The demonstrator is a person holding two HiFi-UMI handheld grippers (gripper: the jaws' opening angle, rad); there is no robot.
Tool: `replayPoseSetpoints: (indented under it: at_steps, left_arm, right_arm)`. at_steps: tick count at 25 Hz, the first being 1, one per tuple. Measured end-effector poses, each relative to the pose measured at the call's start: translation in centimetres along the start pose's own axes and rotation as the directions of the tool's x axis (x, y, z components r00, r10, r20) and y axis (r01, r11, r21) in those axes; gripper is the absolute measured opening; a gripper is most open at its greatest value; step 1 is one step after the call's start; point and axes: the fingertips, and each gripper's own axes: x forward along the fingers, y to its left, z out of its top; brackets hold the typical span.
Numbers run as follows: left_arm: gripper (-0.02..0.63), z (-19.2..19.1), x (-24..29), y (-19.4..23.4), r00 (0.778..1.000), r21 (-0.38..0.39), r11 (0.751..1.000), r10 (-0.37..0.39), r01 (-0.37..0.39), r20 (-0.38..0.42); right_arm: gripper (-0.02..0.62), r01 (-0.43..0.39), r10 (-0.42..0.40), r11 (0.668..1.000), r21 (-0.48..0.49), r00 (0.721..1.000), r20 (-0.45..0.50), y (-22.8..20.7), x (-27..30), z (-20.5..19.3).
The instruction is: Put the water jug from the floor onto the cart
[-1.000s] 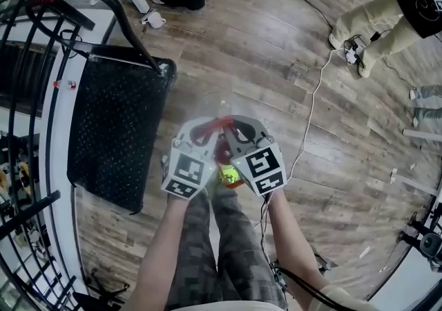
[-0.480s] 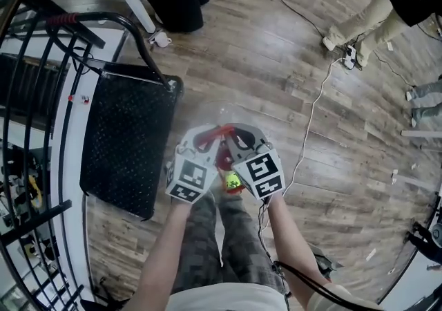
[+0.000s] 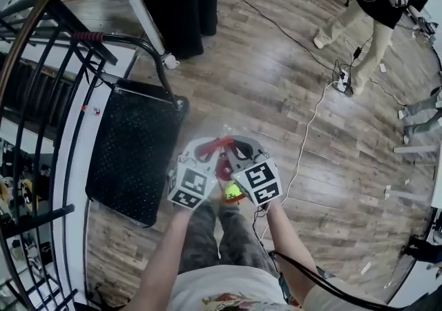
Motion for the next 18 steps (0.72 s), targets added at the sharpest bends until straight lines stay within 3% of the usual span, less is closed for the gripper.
replayPoseSetpoints:
  at_steps: [8, 18]
  left_arm:
    - [0.011, 1.6, -4.4, 0.4, 0.999, -0.037, 0.999, 0.029, -0.028, 0.015]
    - [0.011, -1.1, -9.4, 3.2, 0.998, -0.074, 0.995, 0.064, -0.062, 0.027]
  right_arm:
    - [0.020, -0.036, 0.036, 0.999, -0.034, 0.999, -0.016, 3.3, -1.3, 3.1]
    - [0.020, -0.087, 0.084, 0.993, -0.077, 0.996, -0.035, 9.1, 1.4, 4.5]
